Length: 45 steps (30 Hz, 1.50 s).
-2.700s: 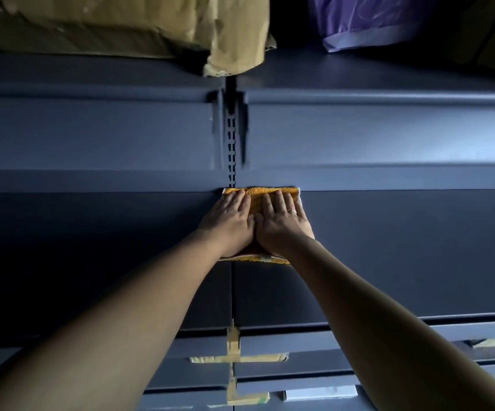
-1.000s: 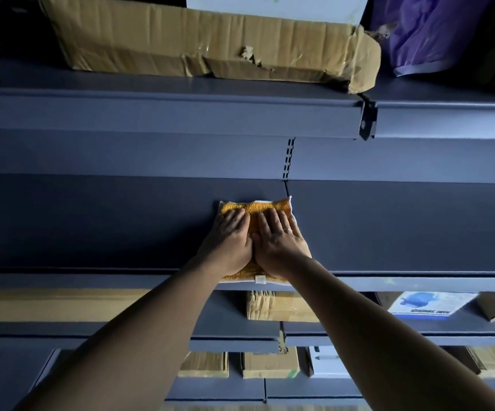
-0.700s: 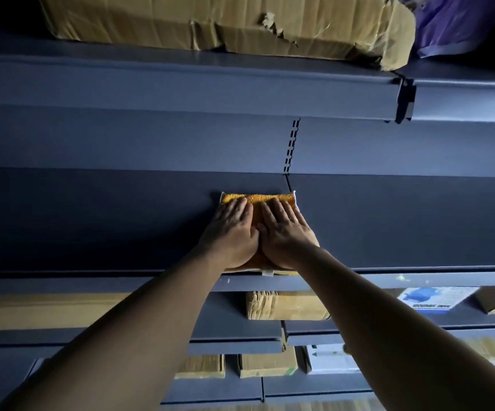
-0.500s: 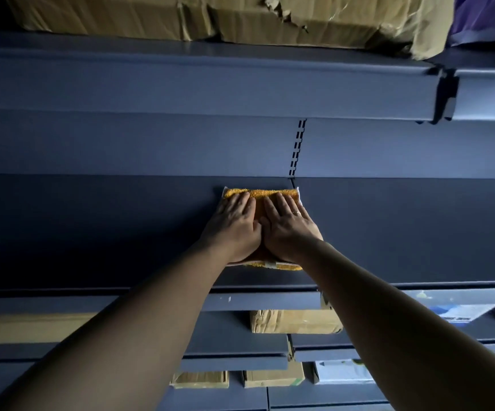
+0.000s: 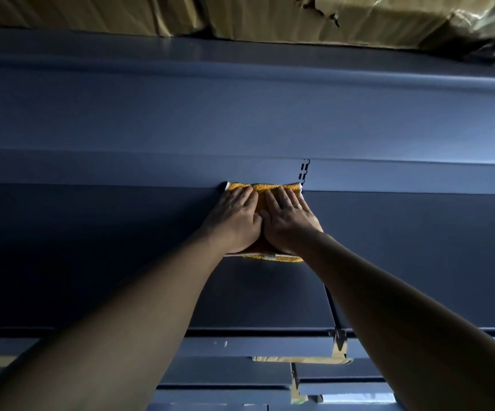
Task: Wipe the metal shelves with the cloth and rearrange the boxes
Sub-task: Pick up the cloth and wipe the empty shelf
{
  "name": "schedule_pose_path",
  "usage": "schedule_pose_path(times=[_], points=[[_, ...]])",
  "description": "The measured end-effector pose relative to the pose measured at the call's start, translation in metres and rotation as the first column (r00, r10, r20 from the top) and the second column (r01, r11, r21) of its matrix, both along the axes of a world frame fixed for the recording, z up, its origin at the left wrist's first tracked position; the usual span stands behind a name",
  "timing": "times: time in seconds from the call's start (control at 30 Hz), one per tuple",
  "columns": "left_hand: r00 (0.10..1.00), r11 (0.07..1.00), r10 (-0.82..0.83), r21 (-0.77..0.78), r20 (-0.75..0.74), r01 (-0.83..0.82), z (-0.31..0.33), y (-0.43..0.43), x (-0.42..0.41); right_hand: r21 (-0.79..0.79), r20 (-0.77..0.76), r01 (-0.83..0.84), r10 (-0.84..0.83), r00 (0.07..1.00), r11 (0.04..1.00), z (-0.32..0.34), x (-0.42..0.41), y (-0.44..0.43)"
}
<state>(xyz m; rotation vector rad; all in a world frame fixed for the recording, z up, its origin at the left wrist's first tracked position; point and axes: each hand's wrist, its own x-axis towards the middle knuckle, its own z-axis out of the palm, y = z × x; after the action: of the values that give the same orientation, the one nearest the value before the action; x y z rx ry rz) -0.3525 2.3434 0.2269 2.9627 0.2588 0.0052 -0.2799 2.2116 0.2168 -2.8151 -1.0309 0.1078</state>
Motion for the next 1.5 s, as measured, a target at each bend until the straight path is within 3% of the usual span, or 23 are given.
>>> schedule_pose_path(times=[0.57,0.93,1.5], points=[[1.000,1.000,-0.024,-0.009,0.000,0.024,0.001,0.066,-0.036,0.010,-0.025,0.067,-0.067,0.997,0.998,0.003,-0.040,0.067],[1.000,1.000,-0.006,0.024,-0.013,0.007,0.001,0.045,-0.070,0.002,0.027,0.002,-0.002,1.000,1.000,-0.005,-0.066,0.046],[0.999,0.999,-0.050,0.017,-0.007,0.051,0.002,0.006,-0.164,-0.024,0.005,0.053,-0.053,0.999,0.998,0.007,-0.171,-0.003]])
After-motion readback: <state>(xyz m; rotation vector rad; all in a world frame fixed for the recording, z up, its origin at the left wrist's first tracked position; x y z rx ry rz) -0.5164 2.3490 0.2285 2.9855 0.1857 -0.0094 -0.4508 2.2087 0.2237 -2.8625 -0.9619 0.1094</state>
